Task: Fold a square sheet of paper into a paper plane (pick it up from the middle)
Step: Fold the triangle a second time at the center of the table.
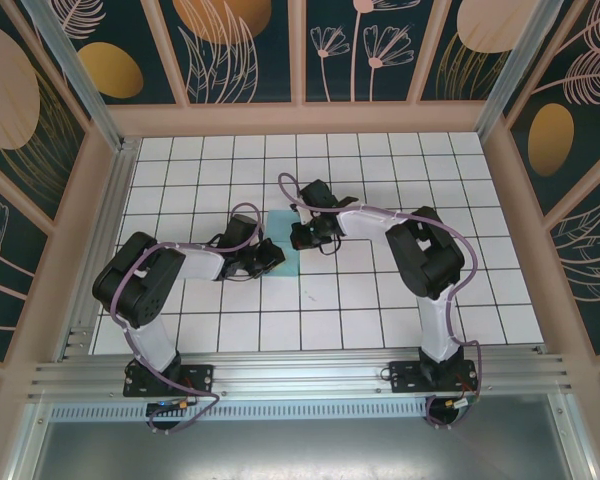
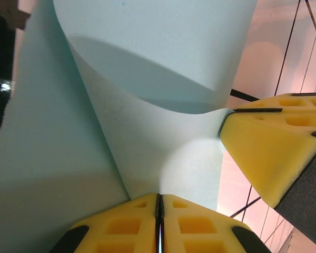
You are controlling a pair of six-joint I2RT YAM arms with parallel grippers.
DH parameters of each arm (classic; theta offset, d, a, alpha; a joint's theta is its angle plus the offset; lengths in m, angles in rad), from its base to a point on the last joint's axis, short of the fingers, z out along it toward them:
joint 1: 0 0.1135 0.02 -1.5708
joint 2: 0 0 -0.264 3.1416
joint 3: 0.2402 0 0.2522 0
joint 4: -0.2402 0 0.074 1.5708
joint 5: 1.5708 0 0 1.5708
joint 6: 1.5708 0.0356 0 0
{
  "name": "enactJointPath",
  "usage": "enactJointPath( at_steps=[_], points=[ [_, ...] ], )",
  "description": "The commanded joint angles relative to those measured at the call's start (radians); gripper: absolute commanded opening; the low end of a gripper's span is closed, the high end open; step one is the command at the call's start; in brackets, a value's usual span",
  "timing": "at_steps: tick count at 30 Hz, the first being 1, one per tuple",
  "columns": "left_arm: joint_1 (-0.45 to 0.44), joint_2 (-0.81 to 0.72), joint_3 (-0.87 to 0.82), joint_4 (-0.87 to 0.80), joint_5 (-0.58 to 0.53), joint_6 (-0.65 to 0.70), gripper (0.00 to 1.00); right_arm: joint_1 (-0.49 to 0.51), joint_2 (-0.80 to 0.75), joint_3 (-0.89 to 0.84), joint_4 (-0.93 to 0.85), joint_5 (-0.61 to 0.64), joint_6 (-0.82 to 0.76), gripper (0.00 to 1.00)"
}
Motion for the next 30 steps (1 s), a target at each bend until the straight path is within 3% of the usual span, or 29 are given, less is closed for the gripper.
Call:
enactJointPath(
  at_steps=[1,8,17,20,22,26,30],
  points=[
    [-0.007,0.020,0.009,-0.069,-0.025,0.027,0.13,0.004,0.029,0.033,-0.025,0.023,-0.016,0.05],
    [-0.007,0.025,0.023,-0.099,-0.038,0.029,0.13,0.006,0.035,0.027,-0.040,0.074,0.000,0.10],
    [-0.012,0.042,0.046,-0.196,-0.089,0.030,0.13,-0.007,-0.098,-0.031,0.038,0.100,0.102,0.36],
    [-0.021,0.048,0.063,-0.236,-0.112,0.031,0.13,-0.008,-0.164,-0.091,0.062,0.068,0.130,0.33],
    [-0.031,0.053,0.083,-0.274,-0.139,0.039,0.13,0.003,-0.192,-0.129,0.059,0.036,0.142,0.26],
    [-0.041,0.057,0.109,-0.320,-0.173,0.044,0.12,0.035,-0.193,-0.163,0.037,-0.054,0.161,0.13],
    [-0.044,0.051,0.115,-0.355,-0.207,0.038,0.11,0.062,-0.166,-0.162,0.022,-0.097,0.184,0.09]
  ],
)
